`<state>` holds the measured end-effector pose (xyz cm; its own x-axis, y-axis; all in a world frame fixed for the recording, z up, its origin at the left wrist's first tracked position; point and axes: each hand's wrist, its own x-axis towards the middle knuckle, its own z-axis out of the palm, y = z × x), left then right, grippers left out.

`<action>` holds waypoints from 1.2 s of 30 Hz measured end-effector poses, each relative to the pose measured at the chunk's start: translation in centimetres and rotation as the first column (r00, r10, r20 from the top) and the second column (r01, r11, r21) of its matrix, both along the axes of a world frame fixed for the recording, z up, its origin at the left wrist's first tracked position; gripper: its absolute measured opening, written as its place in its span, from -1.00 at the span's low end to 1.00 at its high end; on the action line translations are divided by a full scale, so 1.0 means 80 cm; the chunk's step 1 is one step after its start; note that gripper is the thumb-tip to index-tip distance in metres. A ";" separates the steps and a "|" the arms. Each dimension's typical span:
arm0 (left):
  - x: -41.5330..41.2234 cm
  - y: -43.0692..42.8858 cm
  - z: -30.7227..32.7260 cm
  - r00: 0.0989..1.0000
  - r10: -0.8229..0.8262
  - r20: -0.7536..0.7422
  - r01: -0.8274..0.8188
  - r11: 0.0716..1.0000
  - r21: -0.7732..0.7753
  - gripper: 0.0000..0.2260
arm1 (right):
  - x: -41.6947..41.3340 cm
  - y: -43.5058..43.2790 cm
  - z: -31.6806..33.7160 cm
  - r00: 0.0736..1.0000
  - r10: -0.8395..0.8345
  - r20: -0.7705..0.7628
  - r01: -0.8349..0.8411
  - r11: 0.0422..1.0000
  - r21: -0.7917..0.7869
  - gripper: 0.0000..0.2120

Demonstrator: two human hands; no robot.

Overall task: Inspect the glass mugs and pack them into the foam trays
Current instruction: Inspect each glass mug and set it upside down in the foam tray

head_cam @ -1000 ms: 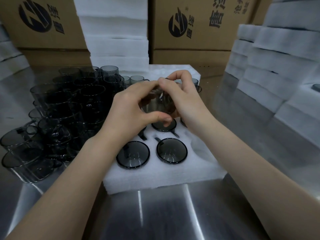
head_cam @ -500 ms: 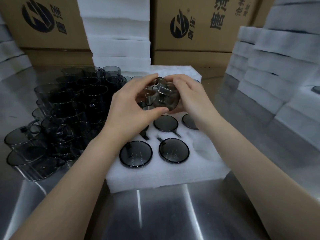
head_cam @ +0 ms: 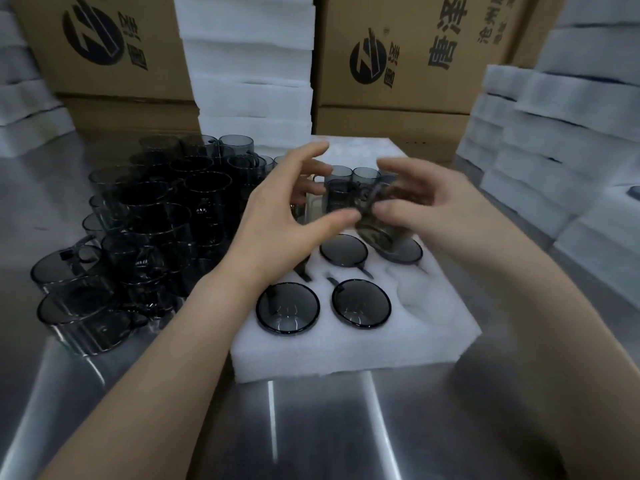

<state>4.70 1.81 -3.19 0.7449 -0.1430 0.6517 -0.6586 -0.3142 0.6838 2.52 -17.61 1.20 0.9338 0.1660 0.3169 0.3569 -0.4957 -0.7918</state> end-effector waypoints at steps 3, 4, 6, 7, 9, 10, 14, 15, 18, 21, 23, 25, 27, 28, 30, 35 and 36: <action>0.005 -0.001 -0.001 0.997 0.054 -0.057 -0.055 0.998 -0.010 -0.71 | -0.035 -0.024 -0.005 0.997 0.030 -0.076 -0.038 0.993 -0.114 -0.61; 0.007 -0.002 -0.002 0.995 0.077 -0.069 -0.077 0.997 0.004 -0.78 | -0.047 -0.029 -0.009 0.995 0.032 -0.096 -0.046 0.987 -0.155 -0.64; 0.010 -0.001 -0.002 0.991 0.106 -0.084 -0.106 0.994 0.013 -0.84 | -0.063 -0.033 -0.016 0.993 0.017 -0.117 -0.043 0.974 -0.223 -0.70; 0.011 -0.001 -0.002 0.989 0.117 -0.087 -0.116 0.993 0.016 -0.85 | -0.068 -0.034 -0.018 0.993 0.005 -0.120 -0.035 0.968 -0.250 -0.70; 0.013 0.001 -0.003 0.986 0.139 -0.096 -0.137 0.990 0.029 -0.87 | -0.071 -0.033 -0.021 0.992 -0.023 -0.126 -0.014 0.960 -0.280 -0.70; 0.013 0.001 -0.003 0.984 0.146 -0.099 -0.143 0.989 0.038 -0.87 | -0.071 -0.033 -0.021 0.992 -0.038 -0.122 0.001 0.956 -0.292 -0.70; 0.013 0.002 -0.003 0.983 0.158 -0.089 -0.153 0.986 0.061 -0.87 | -0.066 -0.026 -0.020 0.995 -0.031 -0.096 -0.010 0.917 -0.399 -0.76; 0.013 0.002 -0.002 0.983 0.159 -0.088 -0.154 0.986 0.064 -0.87 | -0.064 -0.025 -0.021 0.995 -0.022 -0.094 -0.020 0.904 -0.427 -0.72; 0.014 0.002 -0.003 0.983 0.158 -0.097 -0.152 0.986 0.071 -0.86 | -0.061 -0.027 -0.024 0.995 -0.011 -0.096 -0.036 0.884 -0.466 -0.67; 0.015 0.001 -0.004 0.982 0.159 -0.101 -0.150 0.984 0.092 -0.85 | -0.061 -0.026 -0.029 0.992 0.006 -0.124 -0.073 0.840 -0.538 -0.61; 0.015 0.001 -0.004 0.982 0.157 -0.107 -0.147 0.984 0.099 -0.85 | -0.064 -0.023 -0.034 0.995 0.012 -0.097 -0.069 0.786 -0.614 -0.57; 0.015 0.001 -0.005 0.981 0.158 -0.108 -0.147 0.983 0.107 -0.85 | -0.070 -0.021 -0.040 1.000 0.007 -0.024 -0.022 0.714 -0.700 -0.54; 0.016 0.001 -0.006 0.981 0.162 -0.103 -0.150 0.982 0.116 -0.85 | -0.079 -0.024 -0.050 1.000 0.018 -0.011 -0.020 0.675 -0.738 -0.39; 0.016 0.001 -0.006 0.981 0.164 -0.100 -0.151 0.981 0.118 -0.84 | -0.082 -0.025 -0.054 0.999 0.018 -0.029 -0.033 0.671 -0.741 -0.34; 0.018 0.001 -0.007 0.982 0.169 -0.090 -0.157 0.979 0.127 -0.83 | -0.083 -0.025 -0.058 0.998 0.010 -0.068 -0.058 0.649 -0.759 -0.31; 0.016 0.001 -0.007 0.975 0.218 -0.034 -0.208 0.960 0.189 -0.84 | -0.074 -0.025 -0.055 0.990 0.014 -0.140 -0.121 0.584 -0.803 -0.16; 0.013 0.001 -0.005 0.972 0.236 -0.026 -0.226 0.954 0.198 -0.85 | -0.072 -0.027 -0.053 0.984 0.020 -0.180 -0.157 0.591 -0.791 -0.14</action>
